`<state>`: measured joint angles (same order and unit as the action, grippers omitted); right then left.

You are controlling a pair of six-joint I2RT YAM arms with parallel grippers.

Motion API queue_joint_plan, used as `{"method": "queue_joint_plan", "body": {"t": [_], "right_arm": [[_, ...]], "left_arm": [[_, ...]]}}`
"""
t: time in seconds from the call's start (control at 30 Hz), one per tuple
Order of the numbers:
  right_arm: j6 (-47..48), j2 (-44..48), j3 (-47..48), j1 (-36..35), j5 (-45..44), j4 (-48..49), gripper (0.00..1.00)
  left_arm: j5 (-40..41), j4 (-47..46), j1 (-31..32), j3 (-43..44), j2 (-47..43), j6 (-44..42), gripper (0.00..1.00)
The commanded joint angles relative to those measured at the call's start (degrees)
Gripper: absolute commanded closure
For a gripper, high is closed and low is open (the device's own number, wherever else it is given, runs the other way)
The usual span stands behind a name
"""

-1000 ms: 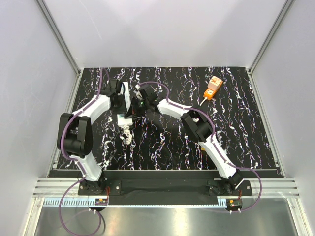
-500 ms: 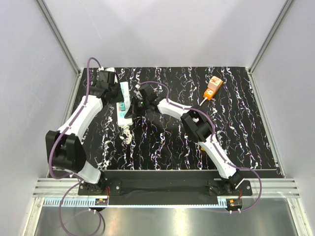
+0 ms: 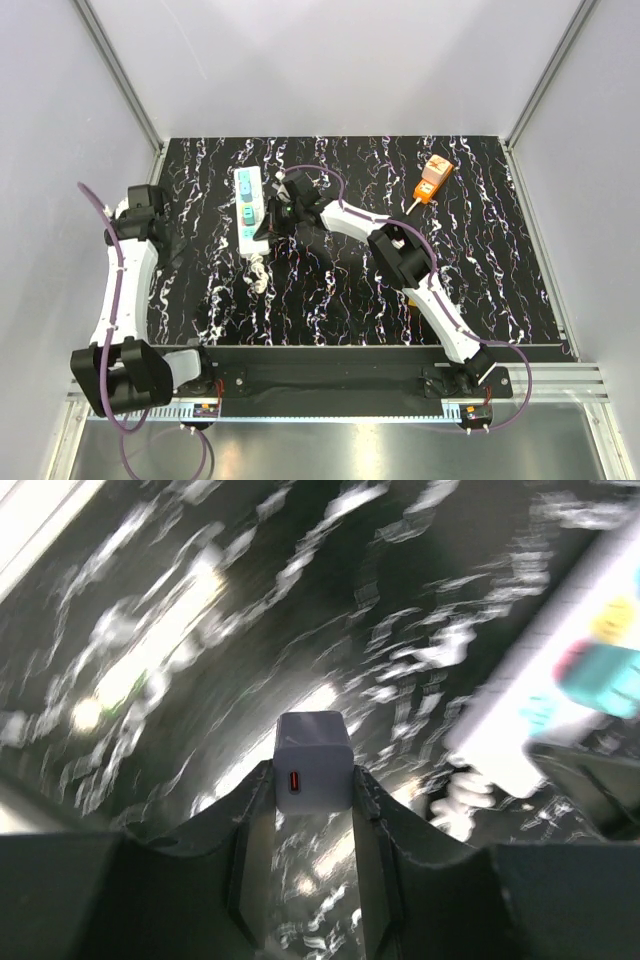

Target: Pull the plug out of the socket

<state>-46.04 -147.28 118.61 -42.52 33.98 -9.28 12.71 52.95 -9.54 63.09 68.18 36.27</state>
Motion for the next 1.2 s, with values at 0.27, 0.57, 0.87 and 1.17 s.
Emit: {"method": "queue_joint_plan", "body": {"t": [0.27,0.57,0.87,1.17], "right_arm": [[8.51,1.20,-5.93,1.04,-8.05,-8.74,1.00],[9.30,1.47,-6.46,1.04,-7.87,-9.00,1.00],[9.66,1.82,-6.81,0.78,-7.70,-8.83,1.00],[9.04,0.77,-5.32,0.69,-6.47,-8.92,1.00]], "left_arm": [[13.56,23.07,-2.68,-2.53,11.08,26.91,1.00],[19.89,25.19,-7.24,-3.41,19.35,31.58,1.00],[25.69,24.83,-12.52,0.72,28.31,31.05,1.00],[25.96,23.96,-13.66,2.74,34.91,32.37,0.99]]}}
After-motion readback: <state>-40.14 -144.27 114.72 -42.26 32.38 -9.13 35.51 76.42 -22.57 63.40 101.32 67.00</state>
